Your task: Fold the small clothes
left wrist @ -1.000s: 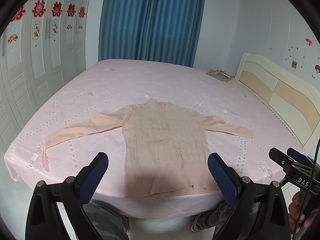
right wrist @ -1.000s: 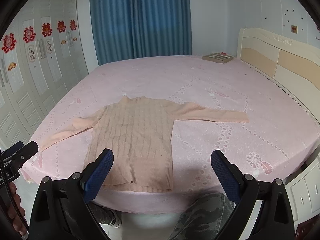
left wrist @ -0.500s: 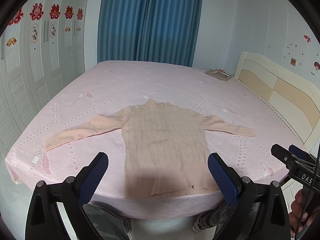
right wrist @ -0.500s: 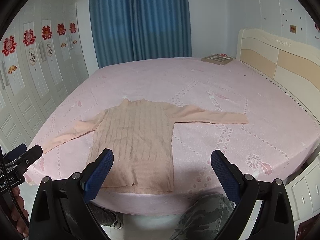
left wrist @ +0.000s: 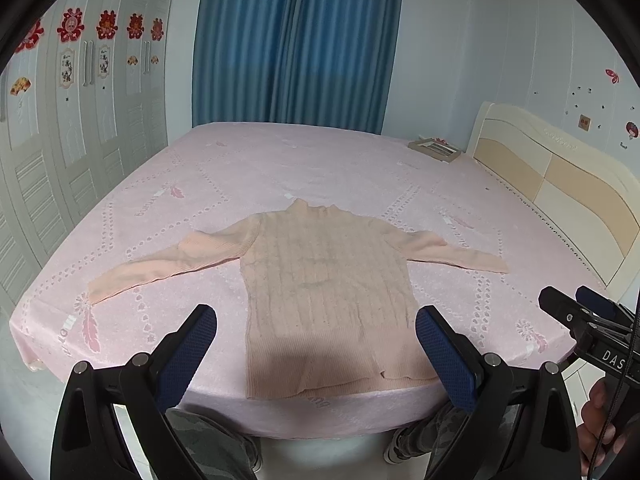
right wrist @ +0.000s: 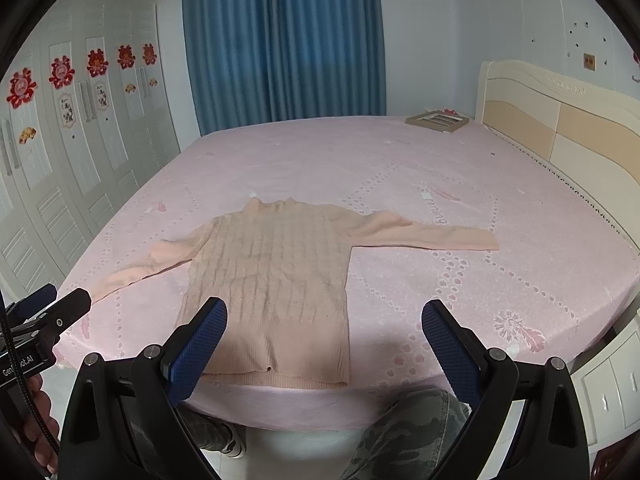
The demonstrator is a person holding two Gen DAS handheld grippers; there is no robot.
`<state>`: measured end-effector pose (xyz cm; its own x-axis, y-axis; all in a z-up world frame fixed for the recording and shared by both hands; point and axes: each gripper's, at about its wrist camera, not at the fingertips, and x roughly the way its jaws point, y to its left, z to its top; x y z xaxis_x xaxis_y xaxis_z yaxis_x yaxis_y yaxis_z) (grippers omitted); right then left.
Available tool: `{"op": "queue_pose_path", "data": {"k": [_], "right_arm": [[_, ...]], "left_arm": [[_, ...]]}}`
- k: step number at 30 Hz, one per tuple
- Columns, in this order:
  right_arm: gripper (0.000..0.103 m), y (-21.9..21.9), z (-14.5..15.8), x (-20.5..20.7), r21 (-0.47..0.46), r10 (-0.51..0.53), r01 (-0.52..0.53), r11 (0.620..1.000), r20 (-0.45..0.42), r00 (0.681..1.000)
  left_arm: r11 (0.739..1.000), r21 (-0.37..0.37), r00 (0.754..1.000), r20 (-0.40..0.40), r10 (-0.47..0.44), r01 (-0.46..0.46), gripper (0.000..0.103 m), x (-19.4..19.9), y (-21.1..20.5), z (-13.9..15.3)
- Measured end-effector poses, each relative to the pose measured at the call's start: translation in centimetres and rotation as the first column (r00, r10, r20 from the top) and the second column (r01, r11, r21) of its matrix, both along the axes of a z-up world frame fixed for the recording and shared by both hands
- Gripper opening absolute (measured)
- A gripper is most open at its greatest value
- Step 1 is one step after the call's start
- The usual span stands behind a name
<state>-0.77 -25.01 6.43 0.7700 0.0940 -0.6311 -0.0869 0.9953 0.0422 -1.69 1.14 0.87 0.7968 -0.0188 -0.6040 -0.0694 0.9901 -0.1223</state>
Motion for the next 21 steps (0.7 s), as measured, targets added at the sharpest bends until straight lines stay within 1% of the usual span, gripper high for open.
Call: {"op": "queue_pose_path", "data": {"k": [9, 14, 21], "right_arm": [[0.097, 0.0, 0.3, -0.1, 0.006, 0.000, 0.000, 1.000, 0.005, 1.000], [0.097, -0.1, 0.7, -0.1, -0.002, -0.007, 0.007, 1.000, 0.005, 1.000], [0.097, -0.1, 0.8, -0.3, -0.018, -0.024, 0.024, 1.000, 0.009, 1.000]], "left_arm": [[1.000, 0.019, 1.000, 0.004, -0.014, 0.014, 0.101, 0.2, -0.6, 0.6], [1.000, 0.003, 1.000, 0.020, -0.019, 0.019, 0.101, 0.1, -0.6, 1.1], [1.000, 0.007, 1.000, 0.013, -0.010, 0.010, 0.101, 0.4, -0.5, 0.9]]}}
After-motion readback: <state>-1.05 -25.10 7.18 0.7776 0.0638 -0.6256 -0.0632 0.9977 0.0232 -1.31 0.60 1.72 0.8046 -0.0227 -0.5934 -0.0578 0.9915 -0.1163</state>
